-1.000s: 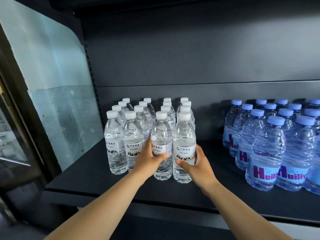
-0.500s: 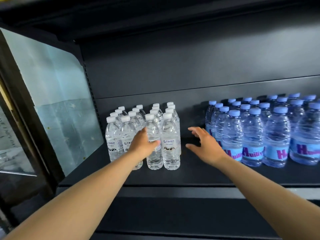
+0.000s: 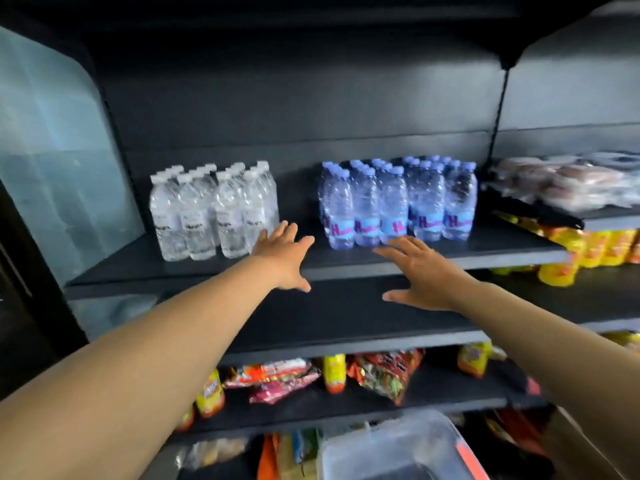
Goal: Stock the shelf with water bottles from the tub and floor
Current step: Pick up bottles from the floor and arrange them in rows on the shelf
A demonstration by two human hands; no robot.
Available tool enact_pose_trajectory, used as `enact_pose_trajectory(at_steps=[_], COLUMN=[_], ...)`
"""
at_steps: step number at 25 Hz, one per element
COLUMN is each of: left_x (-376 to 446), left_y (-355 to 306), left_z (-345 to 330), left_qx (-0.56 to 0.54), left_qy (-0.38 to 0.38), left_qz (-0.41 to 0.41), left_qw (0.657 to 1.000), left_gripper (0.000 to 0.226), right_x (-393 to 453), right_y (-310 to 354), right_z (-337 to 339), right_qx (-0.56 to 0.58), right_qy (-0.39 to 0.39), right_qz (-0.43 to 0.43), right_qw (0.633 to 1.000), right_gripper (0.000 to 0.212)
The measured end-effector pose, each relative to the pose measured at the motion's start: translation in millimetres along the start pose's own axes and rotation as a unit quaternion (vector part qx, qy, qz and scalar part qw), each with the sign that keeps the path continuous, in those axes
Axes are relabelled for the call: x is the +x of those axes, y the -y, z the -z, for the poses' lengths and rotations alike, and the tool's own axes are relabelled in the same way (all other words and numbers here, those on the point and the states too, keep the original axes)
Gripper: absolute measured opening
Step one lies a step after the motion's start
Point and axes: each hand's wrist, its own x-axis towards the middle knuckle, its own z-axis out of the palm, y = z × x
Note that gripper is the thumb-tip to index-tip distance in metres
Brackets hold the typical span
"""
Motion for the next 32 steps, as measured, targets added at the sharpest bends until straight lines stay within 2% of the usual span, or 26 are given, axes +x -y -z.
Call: enact_pose_trajectory(at_steps=[7, 12, 15, 19, 23, 26, 32], left_x=[-29, -40, -43, -41, -44, -45, -53], left_y=[-115, -232, -307, -398, -490, -553, -625], left_z=[-64, -115, -150, -205, -281, -348, -500], left_qx=[-0.028, -0.063, -0.084, -0.133, -0.224, -0.245, -0.308], left_qy=[0.048, 0.067, 0.061, 0.091, 0.129, 0.180, 0.239], left_qz=[-0.041, -0.143, -0.198, -0.220, -0.203, -0.165, -0.071], left_qw=[0.998, 0.985, 0.975, 0.962, 0.944, 0.938, 0.918], left_gripper=[0.102, 0.098, 0.095, 0.086, 0.077, 0.077, 0.081], right_x=[-142, -227, -275, -332, -375, -406, -451], right_y=[-69, -126, -166, -229, -288, -320, -343], right_z=[-31, -75, -112, -176, -249, -316, -467], right_qx=[-0.010, 0.031, 0.046, 0.082, 0.155, 0.213, 0.285], right_qy=[0.071, 0.099, 0.123, 0.166, 0.226, 0.250, 0.260], right_qz=[-0.085, -0.139, -0.174, -0.183, -0.209, -0.232, -0.290], right_qw=[0.994, 0.985, 0.976, 0.965, 0.939, 0.916, 0.876], right_gripper=[0.087, 0.082, 0.083, 0.084, 0.082, 0.082, 0.083])
